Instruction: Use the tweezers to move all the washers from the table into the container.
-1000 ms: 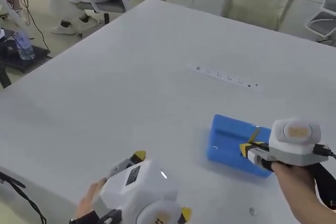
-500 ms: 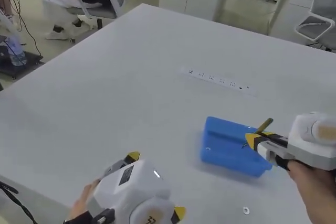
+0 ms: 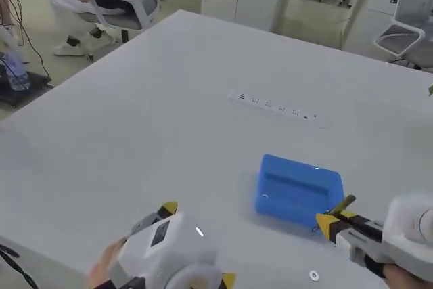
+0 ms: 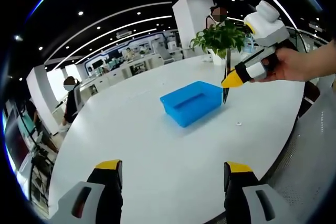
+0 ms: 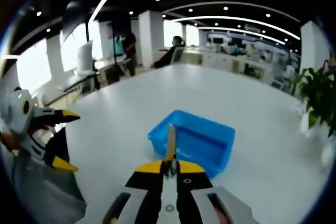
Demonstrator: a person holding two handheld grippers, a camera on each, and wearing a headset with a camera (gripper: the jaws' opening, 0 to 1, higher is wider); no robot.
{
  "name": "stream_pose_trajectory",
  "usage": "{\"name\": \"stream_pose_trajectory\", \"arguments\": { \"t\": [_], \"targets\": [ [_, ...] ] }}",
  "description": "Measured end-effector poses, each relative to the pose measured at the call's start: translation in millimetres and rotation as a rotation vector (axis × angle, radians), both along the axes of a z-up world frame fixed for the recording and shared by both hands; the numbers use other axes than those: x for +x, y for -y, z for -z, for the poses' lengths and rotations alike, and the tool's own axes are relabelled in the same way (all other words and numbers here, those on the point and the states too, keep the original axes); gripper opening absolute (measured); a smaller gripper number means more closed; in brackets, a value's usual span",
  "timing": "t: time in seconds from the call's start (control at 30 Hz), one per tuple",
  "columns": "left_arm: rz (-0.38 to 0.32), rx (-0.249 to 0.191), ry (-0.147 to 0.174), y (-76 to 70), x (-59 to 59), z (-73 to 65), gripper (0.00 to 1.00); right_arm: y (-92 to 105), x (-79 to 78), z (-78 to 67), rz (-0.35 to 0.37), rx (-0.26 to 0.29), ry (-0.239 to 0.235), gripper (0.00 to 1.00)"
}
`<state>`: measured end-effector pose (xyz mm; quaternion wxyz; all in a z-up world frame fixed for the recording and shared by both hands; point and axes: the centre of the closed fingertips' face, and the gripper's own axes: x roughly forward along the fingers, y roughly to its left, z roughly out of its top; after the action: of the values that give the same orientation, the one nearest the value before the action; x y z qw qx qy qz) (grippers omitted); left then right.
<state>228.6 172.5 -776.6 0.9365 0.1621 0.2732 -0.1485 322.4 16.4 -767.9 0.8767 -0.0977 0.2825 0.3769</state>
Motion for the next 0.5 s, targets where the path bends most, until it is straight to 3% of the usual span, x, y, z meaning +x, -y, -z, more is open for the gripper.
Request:
{"name": "stream_pose_trajectory", "arguments": {
  "t": [0.13, 0.3, 0.5],
  "targets": [
    [0.002, 0.001, -0.002, 0.5, -0.3, 0.1, 0.80, 6.9, -9.9, 12.8, -0.002, -0.039, -0.015, 0.05],
    [0.000, 0.002, -0.004, 0.1, -0.3, 0.6, 0.80, 17.3, -17.5, 29.2, 0.030, -0.026, -0.078, 0.06],
    [0.001, 0.006, -0.007, -0.1, -0.6, 1.3, 0.80, 19.8, -18.2, 39.0, 0.040, -0.037, -0.096, 0.06]
  ]
}}
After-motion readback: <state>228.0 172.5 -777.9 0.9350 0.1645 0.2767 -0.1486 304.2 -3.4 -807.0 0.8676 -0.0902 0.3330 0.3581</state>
